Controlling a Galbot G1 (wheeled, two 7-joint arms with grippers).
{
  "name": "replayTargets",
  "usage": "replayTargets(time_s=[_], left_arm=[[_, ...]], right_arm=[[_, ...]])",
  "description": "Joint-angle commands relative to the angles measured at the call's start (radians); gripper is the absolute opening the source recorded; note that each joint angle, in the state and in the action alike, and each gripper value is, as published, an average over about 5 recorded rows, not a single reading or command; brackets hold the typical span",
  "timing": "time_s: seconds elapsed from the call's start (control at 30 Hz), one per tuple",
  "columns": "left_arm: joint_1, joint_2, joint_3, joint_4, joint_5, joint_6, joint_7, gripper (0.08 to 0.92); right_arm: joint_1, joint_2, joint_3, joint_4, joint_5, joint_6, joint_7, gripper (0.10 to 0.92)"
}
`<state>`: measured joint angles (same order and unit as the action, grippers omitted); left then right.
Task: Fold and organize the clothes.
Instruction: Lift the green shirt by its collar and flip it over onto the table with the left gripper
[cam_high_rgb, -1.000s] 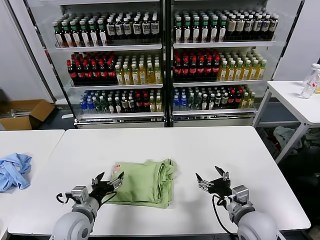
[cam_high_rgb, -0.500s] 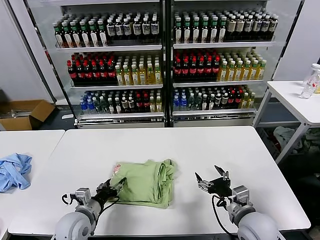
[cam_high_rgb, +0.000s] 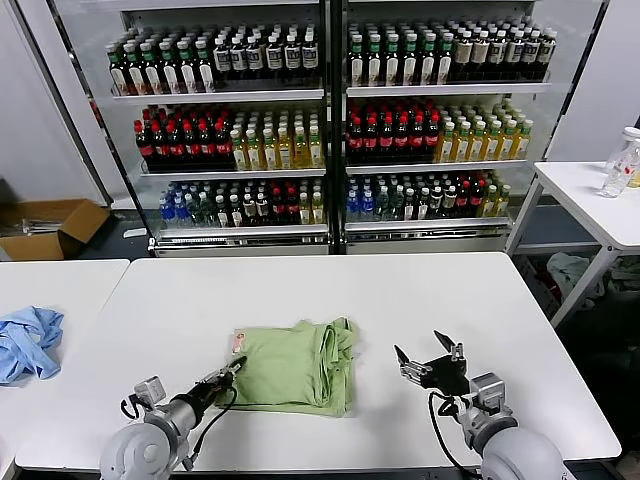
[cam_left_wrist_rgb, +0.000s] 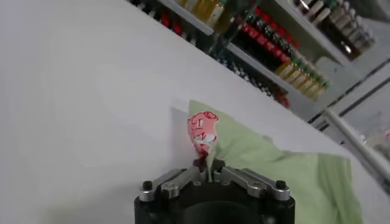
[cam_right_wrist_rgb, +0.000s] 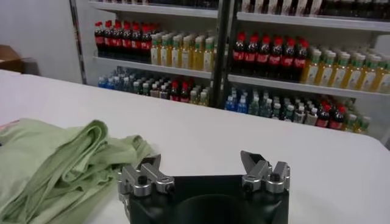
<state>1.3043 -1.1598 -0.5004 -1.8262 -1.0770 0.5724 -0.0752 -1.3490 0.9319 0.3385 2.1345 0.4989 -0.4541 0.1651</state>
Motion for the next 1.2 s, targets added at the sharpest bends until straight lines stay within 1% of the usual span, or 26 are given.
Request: replayTargets(time_s=[0.03,0.13,0.2,0.27,0.43,0.53,0.6,0.67,0.73,0.77,0.83,0.9,0.97,1.1,1.2], left_arm=[[0.004,-0.026,-0.134,-0.006,-0.327,0.005,-0.014,0.111],[0.016,-0.012,-0.224,-0.028,-0.382,0.005,-0.036,0.097],[0.028,0.015,-0.31,-0.042,-0.414,0.005,-0.053,0.097],[0.042,0.056,-0.408,-0.052,-0.427,0.004,-0.072,0.097],[0.081,0.197,-0.648,-0.064,-0.349,0.003,-0.122,0.097],[0.11,0.257,-0.721,-0.107,-0.247,-0.001,-0.134,0.097],[0.128,0.274,-0.716,-0.173,-0.184,-0.006,-0.145,0.097],[0.134,0.268,-0.662,-0.264,-0.125,-0.014,-0.168,0.097],[0.122,0.241,-0.563,-0.362,-0.038,-0.021,-0.197,0.097],[0.108,0.223,-0.501,-0.402,0.031,-0.024,-0.205,0.097],[0.074,0.175,-0.346,-0.444,0.206,-0.038,-0.202,0.097],[0.035,0.116,-0.175,-0.432,0.364,-0.053,-0.194,0.097],[-0.007,0.051,-0.022,-0.401,0.429,-0.054,-0.207,0.097],[-0.113,-0.084,0.196,-0.335,0.417,-0.035,-0.257,0.097],[-0.194,-0.175,0.303,-0.275,0.345,-0.031,-0.294,0.097]], right_arm=[[-0.009,-0.001,0.011,0.009,0.001,0.0,0.005,0.823],[-0.013,0.002,0.018,0.013,0.003,0.001,0.007,0.823],[-0.013,0.006,0.02,0.014,0.003,0.003,0.008,0.823],[-0.011,0.012,0.021,0.013,0.003,0.006,0.008,0.823],[-0.005,0.024,0.017,0.008,0.002,0.019,0.007,0.823],[0.002,0.033,0.009,0.008,0.0,0.026,0.006,0.823],[0.007,0.043,0.002,0.012,-0.004,0.027,0.006,0.823],[0.011,0.055,-0.006,0.02,-0.012,0.026,0.006,0.823],[0.009,0.059,-0.011,0.028,-0.019,0.024,0.006,0.823],[0.004,0.057,-0.011,0.033,-0.022,0.025,0.005,0.823],[-0.008,0.042,-0.006,0.039,-0.024,0.029,0.003,0.823],[-0.018,0.025,0.004,0.042,-0.025,0.036,0.001,0.823],[-0.019,0.011,0.014,0.045,-0.022,0.042,0.001,0.823],[-0.012,-0.015,0.023,0.05,-0.016,0.047,-0.001,0.823],[0.005,-0.027,0.024,0.039,-0.008,0.053,-0.002,0.823]])
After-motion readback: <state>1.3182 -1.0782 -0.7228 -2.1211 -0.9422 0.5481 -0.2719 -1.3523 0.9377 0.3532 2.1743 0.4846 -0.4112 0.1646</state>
